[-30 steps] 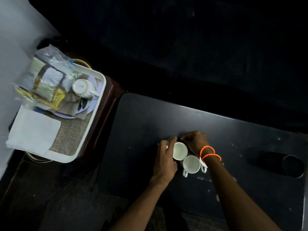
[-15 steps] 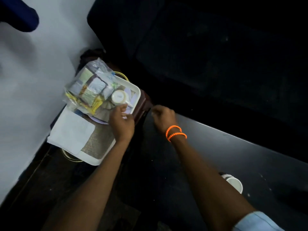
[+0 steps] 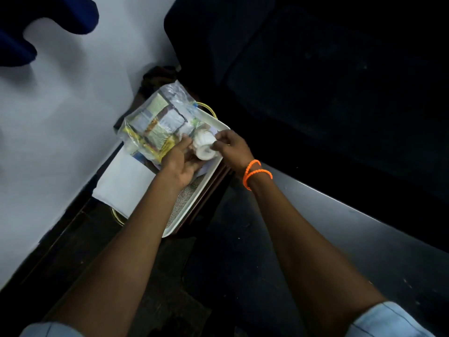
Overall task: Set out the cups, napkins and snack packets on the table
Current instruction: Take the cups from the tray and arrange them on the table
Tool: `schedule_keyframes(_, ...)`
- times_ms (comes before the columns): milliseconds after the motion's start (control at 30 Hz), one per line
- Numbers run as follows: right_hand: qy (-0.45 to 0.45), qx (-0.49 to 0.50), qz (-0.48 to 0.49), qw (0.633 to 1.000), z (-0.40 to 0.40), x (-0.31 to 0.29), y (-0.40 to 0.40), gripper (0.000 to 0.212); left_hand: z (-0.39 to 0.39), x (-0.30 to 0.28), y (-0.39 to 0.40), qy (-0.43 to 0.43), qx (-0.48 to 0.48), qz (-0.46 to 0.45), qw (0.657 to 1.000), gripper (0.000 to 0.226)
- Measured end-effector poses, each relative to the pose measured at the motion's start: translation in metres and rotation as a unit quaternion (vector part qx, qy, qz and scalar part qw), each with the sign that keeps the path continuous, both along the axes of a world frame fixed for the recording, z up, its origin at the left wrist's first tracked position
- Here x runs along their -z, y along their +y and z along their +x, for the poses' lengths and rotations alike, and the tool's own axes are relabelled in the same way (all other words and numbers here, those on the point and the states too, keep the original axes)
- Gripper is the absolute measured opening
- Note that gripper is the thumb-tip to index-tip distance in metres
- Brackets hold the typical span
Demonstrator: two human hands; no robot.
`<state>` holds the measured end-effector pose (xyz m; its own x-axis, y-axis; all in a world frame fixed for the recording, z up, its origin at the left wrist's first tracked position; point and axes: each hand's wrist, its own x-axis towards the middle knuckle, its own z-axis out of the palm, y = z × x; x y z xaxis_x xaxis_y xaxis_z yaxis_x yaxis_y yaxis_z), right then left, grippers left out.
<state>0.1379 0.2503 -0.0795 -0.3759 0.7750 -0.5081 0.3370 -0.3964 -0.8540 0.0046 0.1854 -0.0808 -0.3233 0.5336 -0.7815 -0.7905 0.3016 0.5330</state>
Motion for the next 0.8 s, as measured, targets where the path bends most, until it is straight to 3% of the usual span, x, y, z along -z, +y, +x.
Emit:
schedule_keyframes(100,0.126,0.081,-0.091,0.985,0.03,-0.002,-0.002,0.007,0.017,-0.005,-0.006,0.036,0.025,0.048,0.998,0.011)
schedule_keyframes(133,0.148,0.093,-0.106,0.979,0.044,-0.002,-0.003,0.006,0.027,-0.006,-0.007,0.048,0.038,0.063,0.996,0.018)
schedule_keyframes(233,0.185,0.098,-0.139,0.968,0.094,-0.002,-0.005,0.032,0.057,-0.004,-0.011,0.053,0.109,0.078,0.99,0.049)
schedule_keyframes(333,0.125,0.037,-0.153,0.98,0.15,-0.001,-0.013,0.056,0.089,0.009,-0.017,0.06,0.25,0.092,0.962,0.05)
schedule_keyframes(467,0.026,-0.008,-0.117,0.993,0.221,0.006,-0.034,0.058,0.147,0.026,-0.02,0.076,0.395,0.106,0.909,0.051)
schedule_keyframes(600,-0.044,0.058,-0.102,0.992,0.284,0.024,-0.061,0.072,0.217,0.039,-0.028,0.121,0.466,0.103,0.87,0.056)
schedule_keyframes(800,-0.164,0.061,-0.006,0.984,0.347,0.038,-0.1,0.077,0.298,0.056,-0.043,0.216,0.546,0.099,0.803,0.059)
